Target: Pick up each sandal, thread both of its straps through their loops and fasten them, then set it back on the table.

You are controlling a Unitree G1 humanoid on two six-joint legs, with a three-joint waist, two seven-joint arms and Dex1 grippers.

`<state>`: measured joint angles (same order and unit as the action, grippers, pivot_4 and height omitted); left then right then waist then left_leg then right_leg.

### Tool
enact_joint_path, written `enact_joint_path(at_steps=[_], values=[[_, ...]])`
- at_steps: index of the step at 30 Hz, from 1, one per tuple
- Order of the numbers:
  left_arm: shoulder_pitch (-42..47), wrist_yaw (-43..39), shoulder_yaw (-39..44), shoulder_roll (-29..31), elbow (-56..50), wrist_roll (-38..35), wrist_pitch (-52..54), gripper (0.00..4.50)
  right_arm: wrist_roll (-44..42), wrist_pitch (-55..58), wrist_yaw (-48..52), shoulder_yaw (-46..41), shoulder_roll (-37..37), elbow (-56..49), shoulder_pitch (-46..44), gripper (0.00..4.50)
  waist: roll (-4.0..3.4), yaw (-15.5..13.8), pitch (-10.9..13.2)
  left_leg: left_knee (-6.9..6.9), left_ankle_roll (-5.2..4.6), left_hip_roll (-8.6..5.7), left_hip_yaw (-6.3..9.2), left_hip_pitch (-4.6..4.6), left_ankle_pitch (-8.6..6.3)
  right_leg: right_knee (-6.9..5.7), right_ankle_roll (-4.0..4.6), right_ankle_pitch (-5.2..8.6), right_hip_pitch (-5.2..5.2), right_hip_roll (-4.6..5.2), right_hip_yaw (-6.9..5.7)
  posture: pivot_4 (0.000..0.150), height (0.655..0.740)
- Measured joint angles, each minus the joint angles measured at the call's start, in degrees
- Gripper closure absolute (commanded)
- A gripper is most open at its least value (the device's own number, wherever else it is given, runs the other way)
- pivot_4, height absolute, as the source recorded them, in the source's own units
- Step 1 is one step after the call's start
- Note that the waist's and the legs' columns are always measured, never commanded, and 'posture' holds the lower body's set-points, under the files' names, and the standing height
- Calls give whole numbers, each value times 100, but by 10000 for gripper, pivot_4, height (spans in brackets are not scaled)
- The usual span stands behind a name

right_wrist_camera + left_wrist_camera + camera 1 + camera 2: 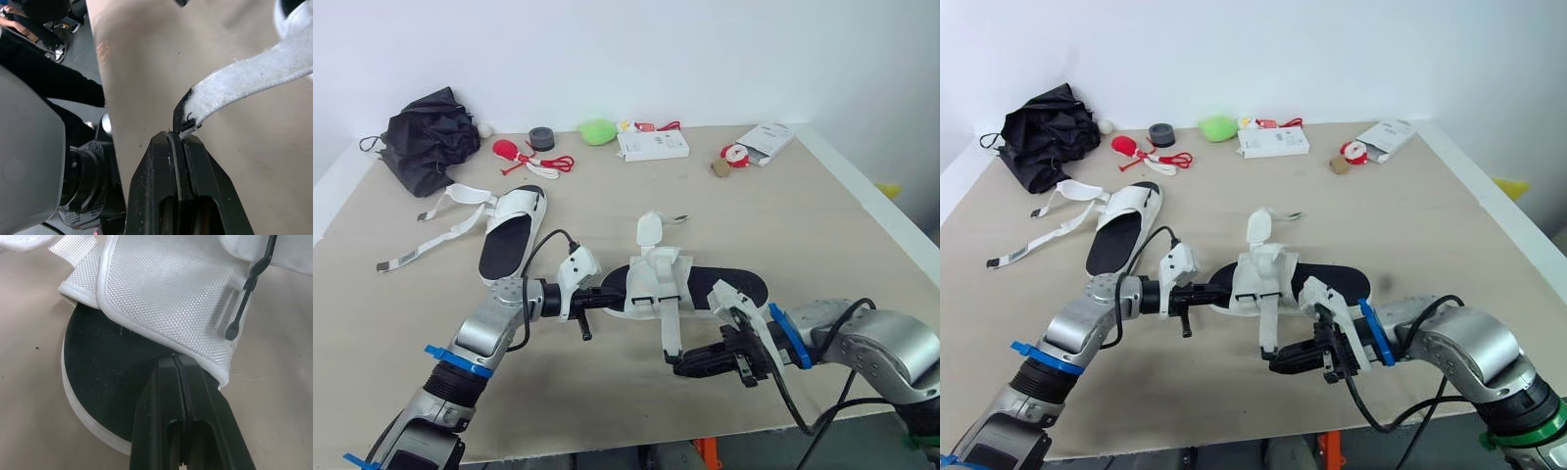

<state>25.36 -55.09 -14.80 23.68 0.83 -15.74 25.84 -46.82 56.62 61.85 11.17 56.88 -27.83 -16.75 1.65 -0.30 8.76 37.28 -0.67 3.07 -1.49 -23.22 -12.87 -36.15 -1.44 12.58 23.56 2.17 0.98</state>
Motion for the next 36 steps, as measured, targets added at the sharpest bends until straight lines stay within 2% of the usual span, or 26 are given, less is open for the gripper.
enact_joint_path(at_steps=[4, 8, 12, 14, 21, 24, 27, 29, 30, 32, 33, 36], values=[[-6, 7, 3, 1, -23, -4, 32, 45000, -14, -209, 277, -83, 112, -265, 278, 44561, 1, -2, 0, 0, 1, -1, 1, 0, -1, 0, 1, 1, 0, 0, -1, 1500, 7400], [-3, 19, 11, 1, -16, -3, 36, 45000, -741, -200, 351, -864, -55, -310, 191, 44561, 2, 2, 4, 1, 2, 0, 0, 2, -1, 0, -2, -1, -2, -1, 1, 1500, 7400], [16, 16, 13, 5, 7, -2, 35, 45000, -1758, 150, -339, -1561, -700, 364, -719, 44561, 3, 5, 9, 3, 2, 2, 1, 5, -1, 0, 1, -6, -4, -4, 1, 1500, 7400], [24, -10, 12, 6, 18, -3, 32, 45000, -1933, 291, -700, -1679, -915, 746, -1105, 44561, 3, 5, 9, 2, 2, 3, 0, 4, -1, 0, 3, -5, -3, -4, 1, 1500, 7400], [74, -55, -34, -36, 52, -8, 27, 45000, -1243, 272, -952, -1138, -1181, 1253, -1605, 44561, -3, -9, 8, -2, -1, 0, 1, -4, -3, -1, 7, 1, -1, -4, 5, 1500, 7400], [106, -48, -38, -44, 99, -7, 25, 45000, -915, 139, -791, -986, -1265, 1548, -1977, 44561, -9, -8, 12, 3, -1, -3, 0, -5, -3, -1, -1, -4, 0, -2, 8, 1500, 7400], [104, -47, -42, -49, 91, -7, 23, 45000, -787, 14, -554, -966, -1195, 1526, -1973, 44561, -9, -12, 12, 2, -1, -3, 1, -6, -3, 0, -1, -4, 0, -2, 8, 1500, 7400], [82, -49, -34, -40, 82, -8, 14, 45000, -499, -209, -418, -946, -987, 1292, -1797, 38515, -10, -10, 12, 2, -1, -3, -1, -6, -3, 0, -1, -2, 0, 0, 8, 1500, 7400], [76, -49, -20, -36, 84, -8, 5, 45000, -325, -276, -458, -893, -979, 1241, -1787, 37456, -10, -9, 12, 2, 0, -3, -1, -5, -3, 0, -2, -2, 0, 0, 8, 1500, 7400], [76, -35, -15, -36, 99, -7, -16, 45000, -91, -333, -523, -778, -982, 1208, -1782, 28377, -10, -8, 12, 2, 0, -3, 0, -4, -2, -1, -3, -4, 2, -1, 8, 1500, 7400], [76, -34, -14, -36, 114, -5, -36, 45000, -26, -330, -557, -715, -987, 1183, -1782, 26144, -10, -7, 13, 2, 0, -2, -1, -3, -2, -1, -2, -5, 2, -2, 8, 1500, 7400], [82, -47, -11, -38, 184, -5, -89, 45000, 262, -135, -565, -224, -974, 1104, -1950, 14520, -11, -5, 12, 2, 0, -1, -1, 0, -2, -2, 0, -6, 2, -2, 7, 1500, 7400]])
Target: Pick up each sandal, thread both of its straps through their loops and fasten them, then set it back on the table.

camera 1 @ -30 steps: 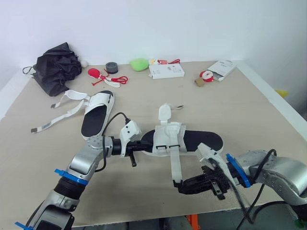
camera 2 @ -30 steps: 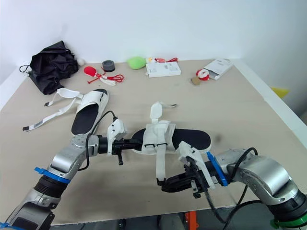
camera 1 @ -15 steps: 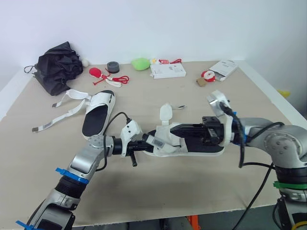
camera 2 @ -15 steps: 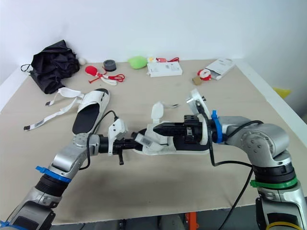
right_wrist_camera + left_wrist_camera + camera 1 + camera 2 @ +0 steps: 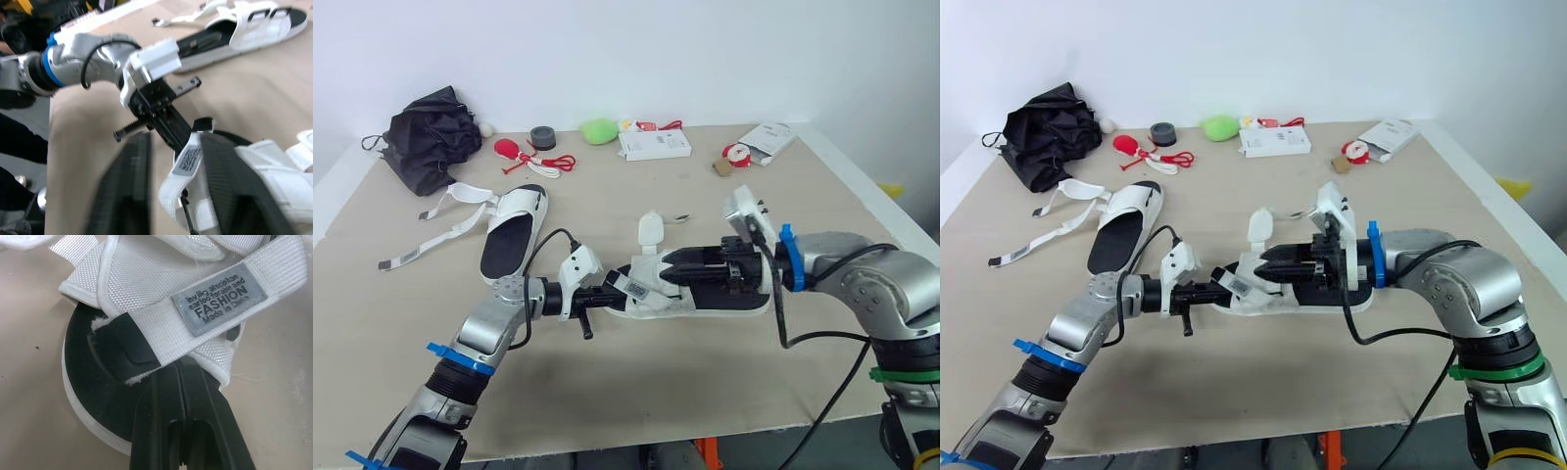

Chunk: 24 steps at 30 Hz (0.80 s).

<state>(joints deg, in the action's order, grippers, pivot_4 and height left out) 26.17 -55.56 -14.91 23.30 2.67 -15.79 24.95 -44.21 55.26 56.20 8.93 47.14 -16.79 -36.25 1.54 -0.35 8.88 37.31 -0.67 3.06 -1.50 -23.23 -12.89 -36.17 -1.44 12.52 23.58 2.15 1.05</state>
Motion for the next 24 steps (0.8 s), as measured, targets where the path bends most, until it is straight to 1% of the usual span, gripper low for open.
enact_joint_path(at_steps=[3, 5, 7, 8, 10, 13, 14, 15, 20, 21, 24], values=[[18, -9, -11, -10, 54, 0, -29, 45000, 115, 150, 52, 270, -43, 87, -230, 14520, -2, 1, 1, 1, 0, 0, -2, -1, 0, -1, 1, -1, 2, 1, 0, 1500, 7400], [95, -56, -28, -20, 130, 0, -80, 45000, 400, 224, 109, 543, -309, 595, -815, 14520, -4, 2, 1, 4, 0, -1, -3, -2, 2, -1, 5, -10, 4, 2, 1, 1500, 7400], [101, -59, -40, -38, 147, 0, -97, 45000, 518, 226, 112, 654, -385, 761, -995, 14520, -4, -3, 1, 5, 0, 0, -2, -3, 2, -1, 5, -10, 4, 1, -1, 1500, 7400], [125, -102, -31, -27, 201, 1, -128, 45000, 776, 199, 207, 927, -617, 1247, -1337, 14520, -4, 8, 1, 6, 0, 2, -7, 1, 2, -2, 7, -11, 5, 1, 0, 1500, 7400], [150, -106, -49, -42, 230, 7, -138, 45000, 986, 179, 296, 1162, -796, 1666, -1570, 14520, -6, 1, 2, 5, 0, 0, -5, -4, 3, -2, 7, -12, 8, 1, 0, 1500, 7400], [154, -121, -63, -48, 236, 6, -146, 45000, 1337, 73, 688, 1588, -1031, 2355, -1994, 14520, -9, -6, 3, 5, 0, -2, -3, -17, 3, -4, 8, -11, 14, 1, 1, 1500, 7400], [154, -122, -65, -47, 235, 6, -148, 45000, 1362, 67, 724, 1600, -1042, 2382, -2013, 14520, -9, -6, 3, 5, 0, -2, -3, -18, 3, -4, 8, -11, 14, 1, 1, 1500, 7400], [153, -123, -71, -40, 234, 11, -170, 45000, 1558, -10, 929, 1781, -1101, 2635, -2159, 14520, -9, -6, 3, 5, 0, -4, -5, -17, 3, -4, 7, -10, 14, 2, 3, 1500, 7400], [151, -117, -87, -22, 218, 56, -262, 45000, 1890, -93, 1230, 2108, -1250, 2985, -2249, 14520, -10, -3, 3, 6, 0, -4, -4, -16, 3, -10, 7, -11, 17, 1, 2, 1500, 7400], [142, -104, -87, -14, 190, 71, -266, 45000, 2080, -195, 1345, 2256, -1296, 3111, -2266, 14520, -10, -1, 3, 6, 0, -3, -4, -15, 3, -13, 7, -11, 19, -1, 2, 1500, 7400], [131, -99, -87, -7, 170, 79, -266, 45000, 2172, -261, 1447, 2270, -1357, 3175, -2270, 14520, -10, -1, 3, 6, 1, -3, -4, -15, 3, -18, 10, -9, 21, -2, 3, 1500, 7400]])
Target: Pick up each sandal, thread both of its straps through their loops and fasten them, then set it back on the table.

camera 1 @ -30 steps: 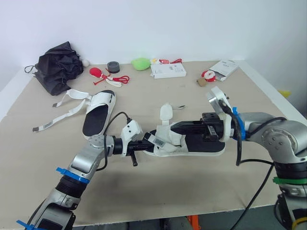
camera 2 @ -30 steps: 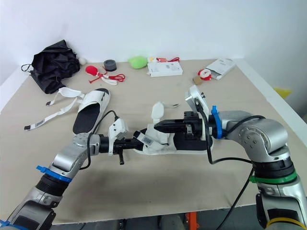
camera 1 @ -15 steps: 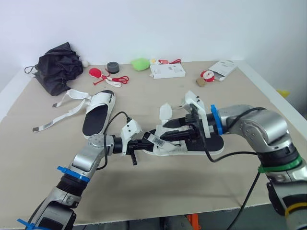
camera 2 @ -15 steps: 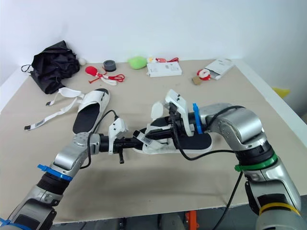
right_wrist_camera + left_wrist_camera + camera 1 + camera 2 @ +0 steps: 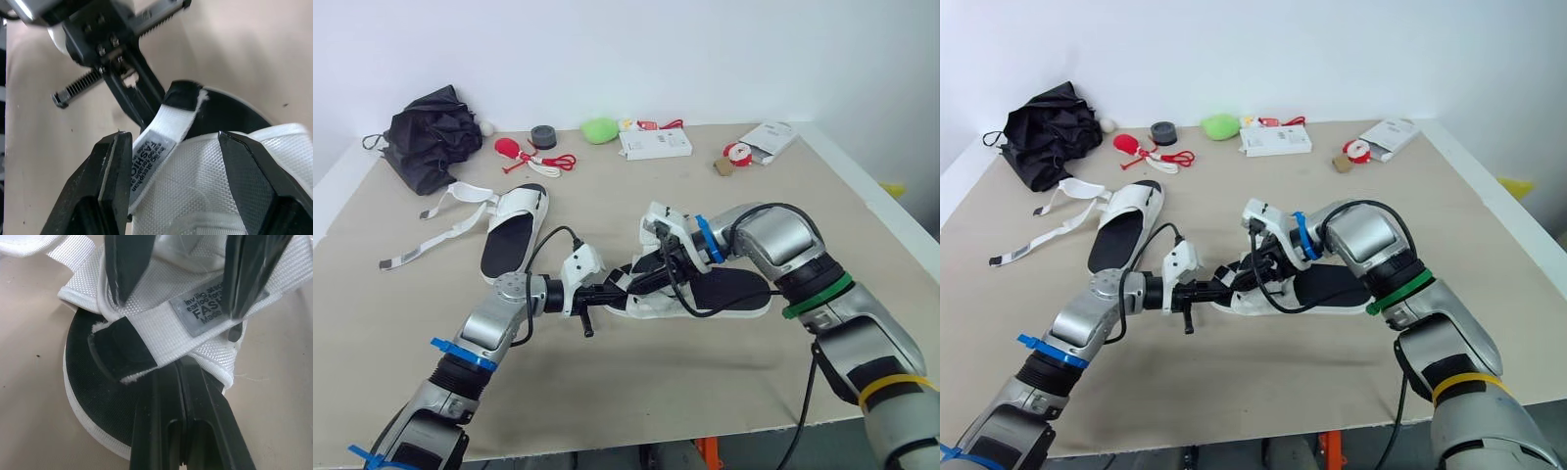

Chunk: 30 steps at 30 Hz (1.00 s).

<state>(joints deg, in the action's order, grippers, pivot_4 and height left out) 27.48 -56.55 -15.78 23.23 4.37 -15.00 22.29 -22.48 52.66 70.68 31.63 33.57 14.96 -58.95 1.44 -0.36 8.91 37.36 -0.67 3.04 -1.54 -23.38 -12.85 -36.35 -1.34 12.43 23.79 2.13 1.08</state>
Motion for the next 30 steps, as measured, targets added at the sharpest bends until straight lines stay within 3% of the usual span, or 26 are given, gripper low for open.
enact_joint_path(at_steps=[9, 15, 16, 18, 30], values=[[-51, 35, 22, 1, -81, 51, 7, 45000, 342, -115, 211, -59, -297, 341, -21, 14520, 0, 2, 0, 0, 1, 2, 0, 2, 0, -9, -1, -1, 3, -4, 1, 1500, 7400], [-57, 55, 29, -3, -91, 51, 16, 45000, 425, -167, 271, -211, -468, 500, -22, 31390, 0, 2, 0, 0, 1, 3, 0, 2, 1, -14, -2, -1, 5, -6, 1, 1500, 7400], [-58, 61, 28, -4, -91, 51, 16, 45000, 426, -170, 273, -236, -480, 506, -22, 37130, 0, 2, 0, 0, 2, 2, 1, 2, 1, -15, -2, -1, 5, -6, 1, 1500, 7400], [-68, 89, 27, -6, -100, 51, 16, 45000, 441, -196, 281, -299, -516, 548, -22, 43754, 0, 2, 0, 1, 3, 2, 0, 2, 2, -15, -2, -1, 5, -6, 2, 1500, 7400], [-80, 118, 36, -14, -86, 51, 13, 45000, 532, -278, 260, -633, -612, 743, -62, 44459, -1, 3, 0, 2, 7, 2, 0, 4, 5, -25, 2, 0, 7, -7, 3, 1500, 7400]])
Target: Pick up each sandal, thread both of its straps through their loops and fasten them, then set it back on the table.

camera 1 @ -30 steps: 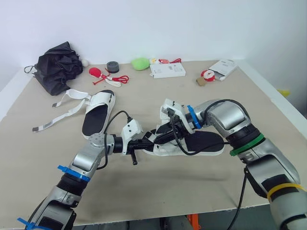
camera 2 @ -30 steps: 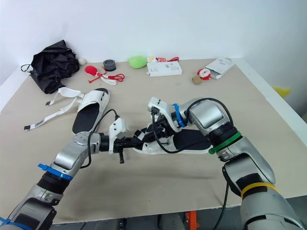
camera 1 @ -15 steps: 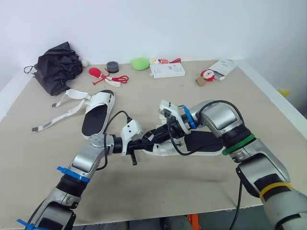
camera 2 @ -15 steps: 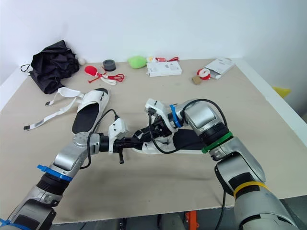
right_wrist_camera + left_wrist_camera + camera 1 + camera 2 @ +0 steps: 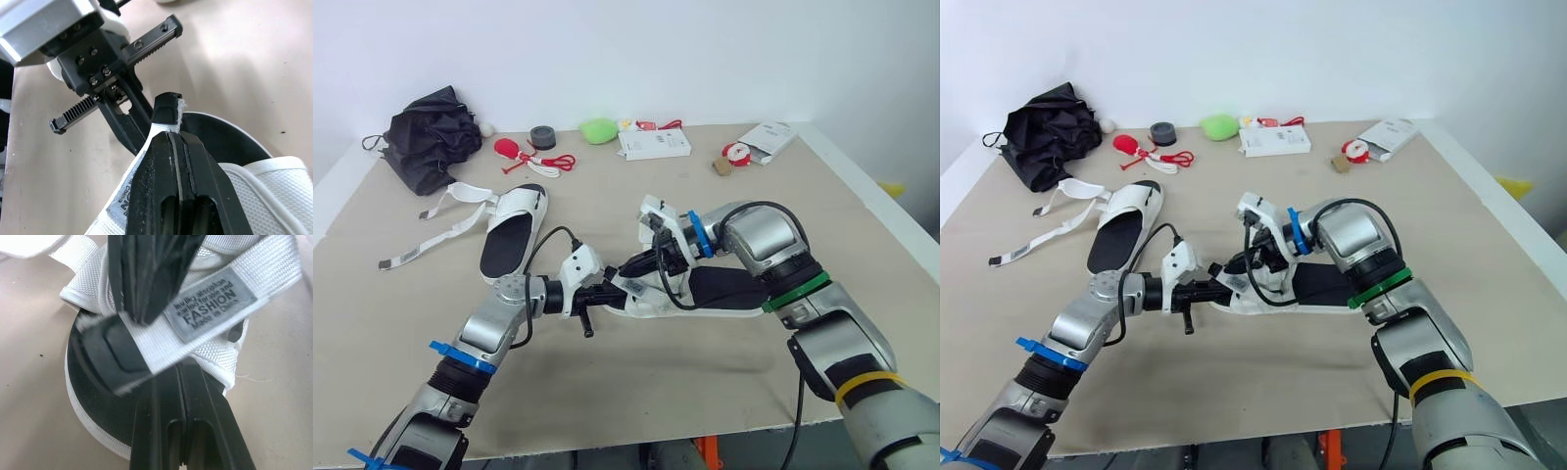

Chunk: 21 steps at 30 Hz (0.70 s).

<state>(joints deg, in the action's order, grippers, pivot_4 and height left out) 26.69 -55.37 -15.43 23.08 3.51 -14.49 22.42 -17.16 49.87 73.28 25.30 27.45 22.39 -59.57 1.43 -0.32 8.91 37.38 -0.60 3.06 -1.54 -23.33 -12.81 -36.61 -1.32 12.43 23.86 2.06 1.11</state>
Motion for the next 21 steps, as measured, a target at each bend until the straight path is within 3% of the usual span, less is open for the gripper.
enact_joint_path(at_steps=[8, 9, 11, 16, 18, 21], values=[[17, -4, -3, -13, 40, 0, -8, 45000, -389, 854, -819, -1344, 202, -858, 253, 44459, -2, -16, 1, 0, 5, -2, 2, -8, 3, -14, 6, 5, 11, 4, 0, 1500, 7400], [15, -13, -6, -14, 43, -1, -9, 45000, -582, 1431, -1339, -2090, 451, -1525, 498, 44459, -1, -19, 1, 0, 6, -4, 0, -9, 3, -14, 6, 6, 11, 9, 0, 1500, 7400], [18, -13, 8, -2, 50, 1, -9, 45000, -713, 1890, -1691, -2618, 522, -1961, 678, 44459, -2, -10, 1, -2, 6, -5, -4, -6, 3, -14, 8, 9, 12, 10, 5, 1500, 7400], [25, -2, 31, 0, 80, 5, -12, 45000, -979, 2610, -2265, -3258, 312, -2700, 963, 44459, -4, 7, 1, -2, 1, -2, 4, 1, 6, -19, 12, 7, 14, -2, 5, 1500, 7400], [26, -8, 44, -2, 104, 5, -17, 45000, -1158, 3179, -2823, -3904, -67, -3499, 1294, 44459, -5, 7, 1, -4, 0, 1, 7, 1, 7, -25, 15, 9, 16, -6, 6, 1500, 7400], [26, -24, 40, -2, 139, 4, -27, 45000, -1197, 3447, -3321, -4188, -453, -3925, 1666, 44459, -5, 9, 1, -4, 0, 0, 4, 1, 7, -26, 15, 9, 19, -6, 11, 1500, 7400]])
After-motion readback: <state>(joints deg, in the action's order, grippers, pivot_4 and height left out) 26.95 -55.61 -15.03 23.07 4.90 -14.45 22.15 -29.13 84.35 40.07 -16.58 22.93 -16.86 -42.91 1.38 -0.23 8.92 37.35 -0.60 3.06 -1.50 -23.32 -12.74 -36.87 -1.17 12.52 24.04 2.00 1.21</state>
